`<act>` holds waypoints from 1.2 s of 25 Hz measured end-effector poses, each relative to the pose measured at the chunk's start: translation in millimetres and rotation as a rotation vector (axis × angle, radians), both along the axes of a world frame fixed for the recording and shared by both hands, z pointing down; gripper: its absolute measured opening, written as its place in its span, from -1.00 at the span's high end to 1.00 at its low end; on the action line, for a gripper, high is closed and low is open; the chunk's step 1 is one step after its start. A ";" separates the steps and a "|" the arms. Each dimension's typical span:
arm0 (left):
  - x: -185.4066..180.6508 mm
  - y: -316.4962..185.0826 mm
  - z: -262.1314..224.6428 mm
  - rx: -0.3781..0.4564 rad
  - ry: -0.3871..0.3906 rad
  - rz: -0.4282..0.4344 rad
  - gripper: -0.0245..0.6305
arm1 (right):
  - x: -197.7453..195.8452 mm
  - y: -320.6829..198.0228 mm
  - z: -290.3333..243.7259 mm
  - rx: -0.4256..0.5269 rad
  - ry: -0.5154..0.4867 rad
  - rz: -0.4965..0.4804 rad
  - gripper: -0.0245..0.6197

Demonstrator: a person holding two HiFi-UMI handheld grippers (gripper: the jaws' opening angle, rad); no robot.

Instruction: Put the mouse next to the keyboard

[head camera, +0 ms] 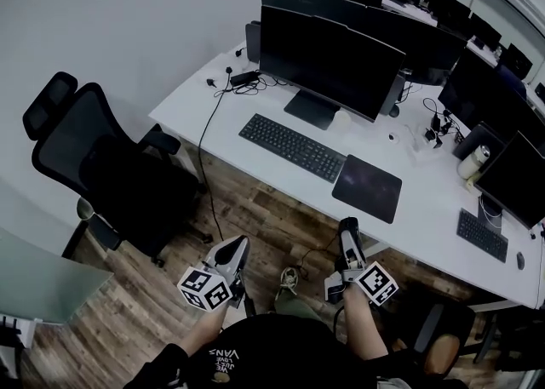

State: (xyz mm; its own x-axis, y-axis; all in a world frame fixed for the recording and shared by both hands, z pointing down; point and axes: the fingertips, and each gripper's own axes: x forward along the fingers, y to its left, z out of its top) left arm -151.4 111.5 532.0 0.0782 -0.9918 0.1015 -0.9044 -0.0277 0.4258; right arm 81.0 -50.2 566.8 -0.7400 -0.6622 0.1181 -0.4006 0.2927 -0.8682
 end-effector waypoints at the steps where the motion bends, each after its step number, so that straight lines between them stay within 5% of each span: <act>1: -1.8 -8.2 0.8 -0.004 -0.002 0.007 0.92 | -2.5 -7.1 1.2 -0.003 0.002 0.003 0.36; 20: -32.8 -198.3 1.2 -0.010 -0.043 0.103 0.92 | -29.8 -160.3 16.9 -0.047 0.006 0.049 0.36; 30: -39.1 -255.1 18.9 -0.054 -0.018 0.199 0.92 | -10.9 -205.5 24.3 -0.067 0.007 0.199 0.36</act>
